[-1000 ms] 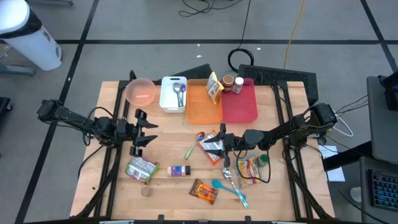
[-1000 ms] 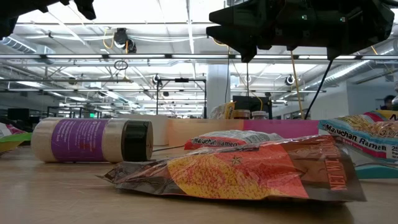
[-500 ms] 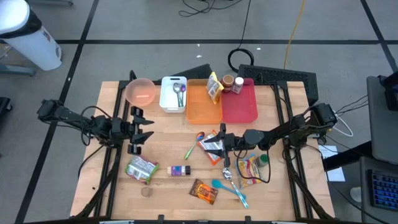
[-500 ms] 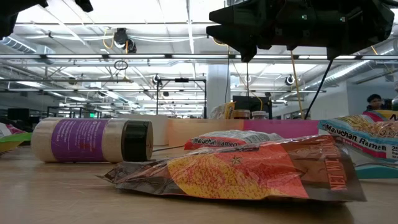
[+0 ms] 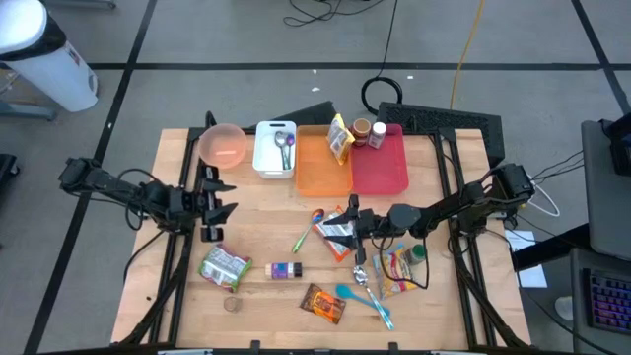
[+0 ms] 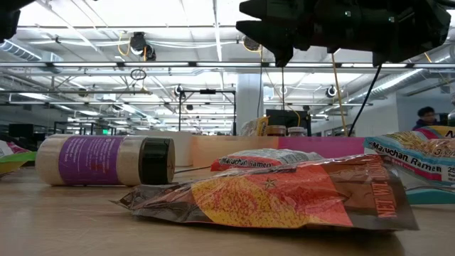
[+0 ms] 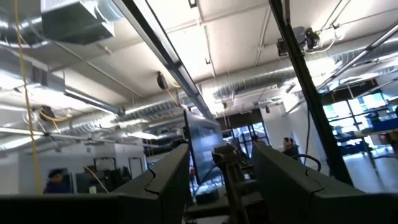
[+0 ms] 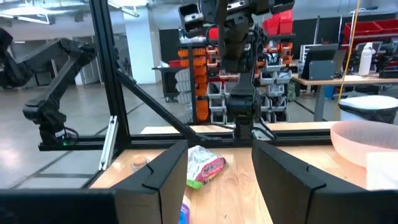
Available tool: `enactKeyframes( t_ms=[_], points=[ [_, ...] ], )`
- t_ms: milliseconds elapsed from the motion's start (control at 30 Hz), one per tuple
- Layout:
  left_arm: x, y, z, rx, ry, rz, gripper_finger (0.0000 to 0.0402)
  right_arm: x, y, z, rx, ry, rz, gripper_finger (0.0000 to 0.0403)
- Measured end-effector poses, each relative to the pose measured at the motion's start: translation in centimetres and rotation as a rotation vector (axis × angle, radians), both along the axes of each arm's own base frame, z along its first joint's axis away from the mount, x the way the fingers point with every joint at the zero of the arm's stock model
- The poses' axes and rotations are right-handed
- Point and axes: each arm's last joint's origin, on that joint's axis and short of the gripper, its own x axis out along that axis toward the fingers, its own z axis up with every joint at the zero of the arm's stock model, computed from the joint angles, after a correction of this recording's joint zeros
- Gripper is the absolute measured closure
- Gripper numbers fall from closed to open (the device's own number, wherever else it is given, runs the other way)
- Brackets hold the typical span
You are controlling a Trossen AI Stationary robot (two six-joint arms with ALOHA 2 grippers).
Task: Pick & Place Food Item
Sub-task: Put the green seasoning bottle into the red bin
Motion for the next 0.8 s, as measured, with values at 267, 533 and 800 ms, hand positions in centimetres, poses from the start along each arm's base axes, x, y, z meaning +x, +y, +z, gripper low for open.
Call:
enactKeyframes(
  t_ms=[267, 533, 800],
  points=[
    [-0.3, 0.1, 0.4, 0.023, -0.046, 0.028, 0.0220, 0.0, 0.0, 0.0, 0.021, 0.002, 0.002, 0.0232],
    [-0.5, 0.1, 0.6, 0.011, -0.079, 0.025, 0.0220, -0.1, 0.0, 0.7, 0.088, -0.058, 0.015, 0.0232],
    [-0.5, 0.2, 0.7, 0.035, -0.083, 0.047, 0.0220, -1.3, 0.0, 2.1, 0.033, 0.048, 0.014, 0.0232]
  ],
)
